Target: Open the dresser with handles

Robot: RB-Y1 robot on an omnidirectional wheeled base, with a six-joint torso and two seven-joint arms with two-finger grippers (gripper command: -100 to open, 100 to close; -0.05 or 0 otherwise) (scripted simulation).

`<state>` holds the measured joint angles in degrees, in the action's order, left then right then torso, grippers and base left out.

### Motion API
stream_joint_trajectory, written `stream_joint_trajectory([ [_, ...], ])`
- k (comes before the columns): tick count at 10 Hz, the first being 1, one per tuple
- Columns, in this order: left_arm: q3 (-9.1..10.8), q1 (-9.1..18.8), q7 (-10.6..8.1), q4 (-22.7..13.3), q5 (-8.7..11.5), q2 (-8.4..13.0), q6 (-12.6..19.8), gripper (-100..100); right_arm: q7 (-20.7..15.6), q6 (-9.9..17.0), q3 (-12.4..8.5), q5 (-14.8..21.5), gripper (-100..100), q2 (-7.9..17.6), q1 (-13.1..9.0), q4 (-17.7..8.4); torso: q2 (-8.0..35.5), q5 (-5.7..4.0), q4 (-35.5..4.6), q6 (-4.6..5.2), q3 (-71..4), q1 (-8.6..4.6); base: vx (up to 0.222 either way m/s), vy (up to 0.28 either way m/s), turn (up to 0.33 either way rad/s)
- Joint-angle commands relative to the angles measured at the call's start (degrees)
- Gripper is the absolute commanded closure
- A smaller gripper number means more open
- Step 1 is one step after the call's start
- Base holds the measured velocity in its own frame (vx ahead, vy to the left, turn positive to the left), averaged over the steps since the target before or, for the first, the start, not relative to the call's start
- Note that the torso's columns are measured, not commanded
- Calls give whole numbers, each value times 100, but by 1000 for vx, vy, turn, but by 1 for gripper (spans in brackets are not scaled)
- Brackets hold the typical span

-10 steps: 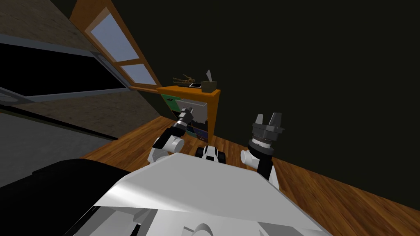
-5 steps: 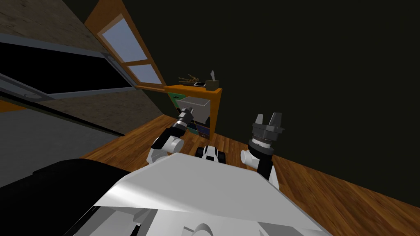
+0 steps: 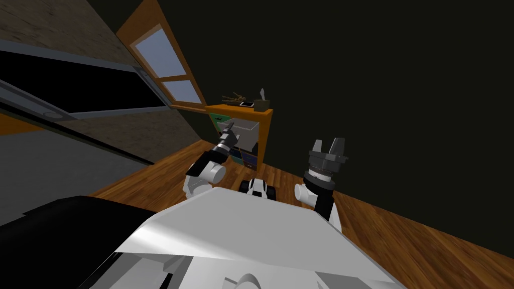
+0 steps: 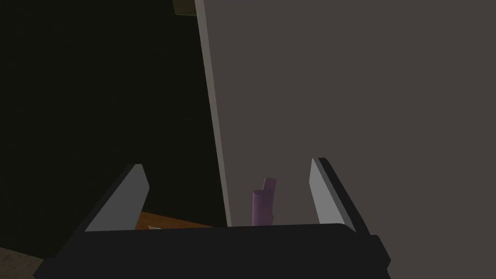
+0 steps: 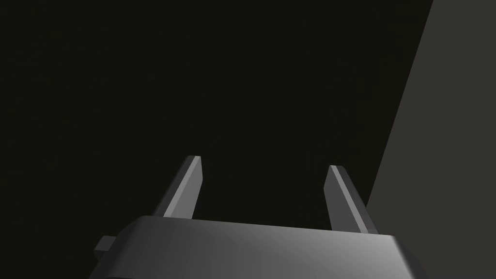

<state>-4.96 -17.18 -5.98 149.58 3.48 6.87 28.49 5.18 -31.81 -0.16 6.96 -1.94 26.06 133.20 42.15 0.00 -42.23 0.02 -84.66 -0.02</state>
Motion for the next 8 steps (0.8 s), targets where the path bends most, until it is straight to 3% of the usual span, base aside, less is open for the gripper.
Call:
stream_joint_trajectory([
  [1, 103, 327, -45, -13, 28, 27, 320, -100, 0, 0, 0, 0, 0, 0, 0, 0, 21, 1, -8, -2, 14, 3, -12, -3, 12],
  [7, 317, 1317, -139, 2, 29, 29, 1296, -100, 0, 0, 0, 0, 0, 0, -1, 0, 25, -9, -24, -2, 12, -6, -26, -3, 23],
  [8, 258, 1194, -116, -55, 0, 4, 1200, -100, 0, 0, 0, 0, 0, 0, -1, 0, 38, -13, -36, -4, 19, -9, 0, 0, 0],
])
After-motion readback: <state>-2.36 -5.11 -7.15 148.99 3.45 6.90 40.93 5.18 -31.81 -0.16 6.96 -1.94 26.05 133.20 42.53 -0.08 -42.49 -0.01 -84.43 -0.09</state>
